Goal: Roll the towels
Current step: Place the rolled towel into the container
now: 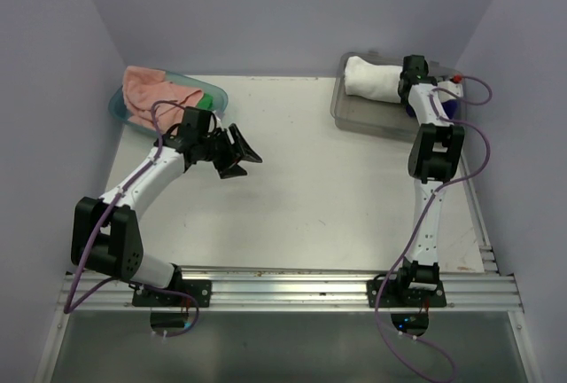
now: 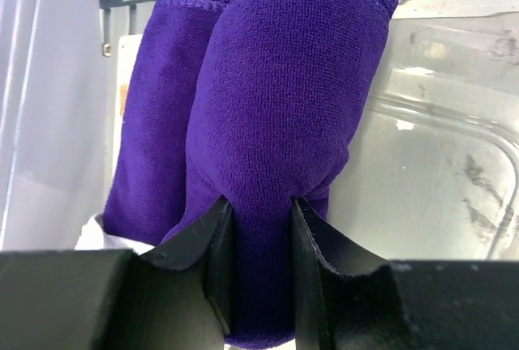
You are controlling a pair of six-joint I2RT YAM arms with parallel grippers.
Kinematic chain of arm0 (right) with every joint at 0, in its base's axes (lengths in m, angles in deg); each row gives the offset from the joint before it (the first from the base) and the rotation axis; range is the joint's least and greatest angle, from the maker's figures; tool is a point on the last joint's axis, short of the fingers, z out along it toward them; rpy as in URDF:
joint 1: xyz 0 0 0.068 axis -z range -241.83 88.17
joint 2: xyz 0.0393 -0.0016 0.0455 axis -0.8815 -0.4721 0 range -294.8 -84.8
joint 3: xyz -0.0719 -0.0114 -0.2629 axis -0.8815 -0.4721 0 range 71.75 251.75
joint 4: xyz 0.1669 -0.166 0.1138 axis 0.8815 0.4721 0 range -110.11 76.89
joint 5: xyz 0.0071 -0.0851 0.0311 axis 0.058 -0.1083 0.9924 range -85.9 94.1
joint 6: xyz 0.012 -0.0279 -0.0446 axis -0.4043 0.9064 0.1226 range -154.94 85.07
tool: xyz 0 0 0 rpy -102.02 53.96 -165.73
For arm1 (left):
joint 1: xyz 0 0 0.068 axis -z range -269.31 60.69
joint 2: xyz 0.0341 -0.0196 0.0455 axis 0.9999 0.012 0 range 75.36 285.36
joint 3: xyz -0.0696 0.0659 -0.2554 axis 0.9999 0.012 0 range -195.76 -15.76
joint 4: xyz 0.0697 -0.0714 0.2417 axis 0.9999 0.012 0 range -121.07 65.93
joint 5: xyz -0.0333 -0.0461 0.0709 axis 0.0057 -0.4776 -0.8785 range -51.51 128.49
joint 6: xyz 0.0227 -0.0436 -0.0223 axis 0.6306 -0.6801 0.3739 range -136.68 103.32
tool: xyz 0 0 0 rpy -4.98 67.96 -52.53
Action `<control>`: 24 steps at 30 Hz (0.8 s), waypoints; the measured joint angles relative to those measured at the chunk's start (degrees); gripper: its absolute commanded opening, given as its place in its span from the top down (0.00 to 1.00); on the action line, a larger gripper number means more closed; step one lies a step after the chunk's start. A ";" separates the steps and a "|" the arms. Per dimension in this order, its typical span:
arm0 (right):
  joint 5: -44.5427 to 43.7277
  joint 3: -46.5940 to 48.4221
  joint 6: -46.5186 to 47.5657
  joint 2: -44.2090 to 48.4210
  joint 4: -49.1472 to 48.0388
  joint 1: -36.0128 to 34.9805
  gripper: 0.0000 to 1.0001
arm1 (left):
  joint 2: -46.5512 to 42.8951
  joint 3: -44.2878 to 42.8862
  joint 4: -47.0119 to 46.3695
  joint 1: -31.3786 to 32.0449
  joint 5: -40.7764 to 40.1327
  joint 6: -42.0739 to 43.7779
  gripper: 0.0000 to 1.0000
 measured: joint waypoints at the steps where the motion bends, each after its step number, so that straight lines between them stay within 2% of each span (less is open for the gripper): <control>1: 0.00 0.11 -0.02 -0.13 -0.24 0.00 1.00 | 0.00 0.00 0.00 0.17 -0.13 -0.02 0.34; 3: 0.00 0.33 -0.04 -0.50 -0.90 0.02 1.00 | 0.02 0.00 0.00 0.48 -0.22 -0.04 0.34; 4: 0.02 0.33 -0.04 -0.59 -1.18 0.02 0.97 | 0.07 0.00 0.00 0.61 -0.24 -0.04 0.34; 5: 0.04 0.33 -0.04 -0.61 -1.36 0.02 0.91 | 0.15 -0.02 0.00 0.79 -0.31 -0.07 0.34; 6: 0.22 0.20 0.00 -0.61 -1.73 0.07 0.80 | 0.28 -0.02 0.00 0.92 -0.37 -0.07 0.34; 8: 0.63 -1.07 0.24 -0.37 -3.58 0.20 0.71 | 0.66 -0.02 0.00 1.22 -0.44 -0.07 0.34; 9: 0.81 -2.16 0.24 -0.17 -4.76 0.28 0.61 | 0.79 -0.02 0.04 1.31 -0.46 -0.07 0.34; 11: 0.94 -4.94 0.24 0.85 -6.93 0.35 0.55 | 0.94 -0.02 0.04 1.53 -0.55 -0.07 0.34; 12: 1.01 -6.40 0.24 1.62 -7.65 0.37 0.48 | 0.96 -0.02 0.02 1.60 -0.59 -0.04 0.34; 15: 1.09 -10.95 0.39 4.59 -8.85 0.37 0.40 | 0.96 -0.02 0.02 1.75 -0.59 -0.04 0.34; 24: 1.40 -22.80 4.04 14.82 -11.87 0.74 0.25 | 0.96 -0.02 -0.04 2.03 -0.52 0.04 0.33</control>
